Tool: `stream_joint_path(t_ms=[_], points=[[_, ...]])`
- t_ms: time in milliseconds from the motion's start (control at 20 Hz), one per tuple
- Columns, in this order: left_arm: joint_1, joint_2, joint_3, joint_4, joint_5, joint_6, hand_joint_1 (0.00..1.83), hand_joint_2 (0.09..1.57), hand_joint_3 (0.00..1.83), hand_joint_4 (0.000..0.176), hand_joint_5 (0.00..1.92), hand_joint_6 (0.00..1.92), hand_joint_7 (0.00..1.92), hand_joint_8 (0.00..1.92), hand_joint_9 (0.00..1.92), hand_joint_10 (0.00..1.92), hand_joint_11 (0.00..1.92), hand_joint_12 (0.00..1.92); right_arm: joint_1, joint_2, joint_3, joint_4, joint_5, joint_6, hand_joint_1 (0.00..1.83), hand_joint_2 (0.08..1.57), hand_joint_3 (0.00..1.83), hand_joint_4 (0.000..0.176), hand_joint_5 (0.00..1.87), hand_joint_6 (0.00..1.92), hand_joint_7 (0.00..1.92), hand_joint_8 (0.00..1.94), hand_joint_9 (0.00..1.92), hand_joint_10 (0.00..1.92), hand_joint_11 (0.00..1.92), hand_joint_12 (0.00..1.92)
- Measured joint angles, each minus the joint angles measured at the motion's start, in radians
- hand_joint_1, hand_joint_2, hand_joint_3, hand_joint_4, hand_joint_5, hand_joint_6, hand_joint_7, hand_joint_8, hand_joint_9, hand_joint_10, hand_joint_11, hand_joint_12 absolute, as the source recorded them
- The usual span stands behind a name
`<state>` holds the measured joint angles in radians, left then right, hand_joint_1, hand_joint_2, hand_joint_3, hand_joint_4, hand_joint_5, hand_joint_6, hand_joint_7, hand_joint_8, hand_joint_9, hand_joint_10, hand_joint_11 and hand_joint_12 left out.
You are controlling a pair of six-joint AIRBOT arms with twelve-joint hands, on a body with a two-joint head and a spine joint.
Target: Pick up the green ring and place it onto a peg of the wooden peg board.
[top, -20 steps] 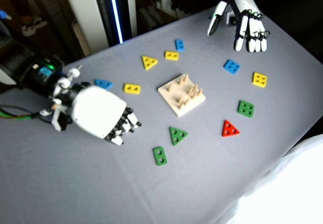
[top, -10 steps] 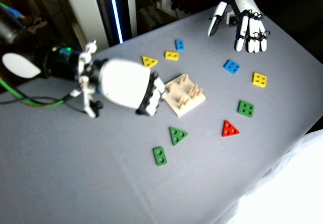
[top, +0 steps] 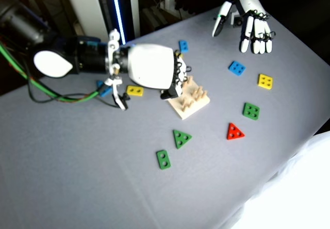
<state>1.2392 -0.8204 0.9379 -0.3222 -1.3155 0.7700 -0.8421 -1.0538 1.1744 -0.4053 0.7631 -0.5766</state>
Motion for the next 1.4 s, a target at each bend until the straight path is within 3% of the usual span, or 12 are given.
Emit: stream_joint_path(t_ms=[50, 150, 350, 450, 550, 600, 650, 700, 950, 1150, 1350, 1400], points=[[0.0, 0.0, 0.0, 0.003, -0.001, -0.001, 0.67, 0.97, 0.0, 0.101, 0.45, 0.0, 0.27, 0.0, 0.19, 0.0, 0.0, 0.22, 0.004, -0.002, 0.001, -0.004, -0.014, 0.0, 1.27, 1.03, 0.0, 0.0, 1.2, 0.48, 1.18, 0.8, 1.31, 0.9, 1.18, 1.38], [0.0, 0.0, 0.0, 0.001, 0.0, -0.001, 0.71, 0.96, 0.0, 0.094, 0.46, 0.0, 0.26, 0.0, 0.19, 0.0, 0.0, 0.22, 0.007, -0.005, 0.004, -0.007, -0.019, 0.001, 1.29, 1.06, 0.0, 0.0, 1.24, 0.26, 1.08, 1.09, 1.23, 1.21, 1.18, 1.57], [0.0, 0.0, 0.0, 0.001, -0.001, -0.001, 0.66, 0.98, 0.0, 0.092, 0.46, 0.0, 0.28, 0.0, 0.21, 0.0, 0.0, 0.27, 0.007, -0.005, 0.014, -0.003, -0.03, 0.002, 1.29, 1.03, 0.0, 0.0, 1.27, 0.27, 1.14, 0.95, 1.24, 1.26, 1.21, 1.59], [0.002, 0.0, -0.002, 0.001, 0.0, -0.003, 0.65, 0.98, 0.0, 0.096, 0.46, 0.0, 0.27, 0.0, 0.19, 0.0, 0.0, 0.25, 0.015, -0.015, 0.028, 0.0, -0.037, 0.004, 1.29, 1.06, 0.0, 0.0, 1.25, 0.21, 1.07, 1.12, 1.27, 1.54, 1.29, 1.77], [0.002, 0.0, -0.002, 0.001, -0.001, -0.005, 0.66, 0.98, 0.0, 0.093, 0.46, 0.0, 0.27, 0.0, 0.19, 0.0, 0.0, 0.25, 0.017, -0.017, 0.032, 0.003, -0.039, 0.005, 1.29, 1.06, 0.0, 0.0, 1.26, 0.2, 1.06, 1.14, 1.27, 1.6, 1.3, 1.82], [0.002, 0.0, -0.002, 0.0, -0.001, -0.005, 0.66, 0.98, 0.0, 0.096, 0.46, 0.0, 0.26, 0.0, 0.18, 0.0, 0.0, 0.25, 0.017, -0.019, 0.033, 0.004, -0.04, 0.005, 1.29, 1.06, 0.0, 0.0, 1.26, 0.21, 1.06, 1.13, 1.27, 1.61, 1.3, 1.83], [0.002, 0.0, -0.002, -0.002, 0.0, -0.005, 0.65, 0.98, 0.0, 0.098, 0.46, 0.0, 0.26, 0.0, 0.18, 0.0, 0.0, 0.25, 0.017, -0.023, 0.036, 0.006, -0.039, 0.007, 1.3, 1.04, 0.0, 0.0, 1.27, 0.21, 1.14, 0.98, 1.27, 1.35, 1.25, 1.66], [0.002, 0.0, -0.002, 0.001, -0.001, -0.005, 0.65, 0.98, 0.0, 0.095, 0.47, 0.0, 0.27, 0.0, 0.19, 0.0, 0.0, 0.25, 0.019, -0.026, 0.04, 0.008, -0.039, 0.008, 1.3, 1.03, 0.0, 0.0, 1.28, 0.21, 1.16, 0.95, 1.27, 1.25, 1.24, 1.59], [0.002, 0.0, -0.002, 0.0, 0.0, -0.005, 0.66, 0.98, 0.0, 0.083, 0.48, 0.0, 0.27, 0.0, 0.19, 0.0, 0.0, 0.2, 0.027, -0.046, 0.054, -0.007, -0.087, 0.007, 1.27, 1.11, 0.0, 0.0, 1.1, 0.48, 0.98, 1.27, 1.17, 1.49, 1.2, 1.74], [0.002, 0.0, -0.004, 0.008, -0.001, -0.008, 0.65, 0.98, 0.0, 0.082, 0.49, 0.0, 0.29, 0.0, 0.2, 0.0, 0.0, 0.23, 0.028, -0.05, 0.062, -0.01, -0.094, 0.013, 1.28, 1.07, 0.0, 0.0, 1.12, 0.49, 1.09, 1.06, 1.21, 1.11, 1.13, 1.51], [0.002, 0.0, -0.004, 0.008, -0.001, -0.008, 0.65, 0.99, 0.0, 0.077, 0.49, 0.0, 0.28, 0.0, 0.19, 0.0, 0.0, 0.21, 0.028, -0.053, 0.066, -0.01, -0.098, 0.015, 1.28, 1.08, 0.0, 0.0, 1.15, 0.42, 1.05, 1.13, 1.18, 1.14, 1.1, 1.57], [0.002, 0.0, -0.004, 0.008, -0.001, -0.009, 0.63, 0.99, 0.0, 0.079, 0.49, 0.0, 0.28, 0.0, 0.2, 0.0, 0.0, 0.25, 0.029, -0.054, 0.066, -0.01, -0.099, 0.015, 1.21, 1.06, 0.0, 0.0, 1.15, 0.61, 0.96, 1.27, 1.13, 1.53, 1.13, 1.77]])
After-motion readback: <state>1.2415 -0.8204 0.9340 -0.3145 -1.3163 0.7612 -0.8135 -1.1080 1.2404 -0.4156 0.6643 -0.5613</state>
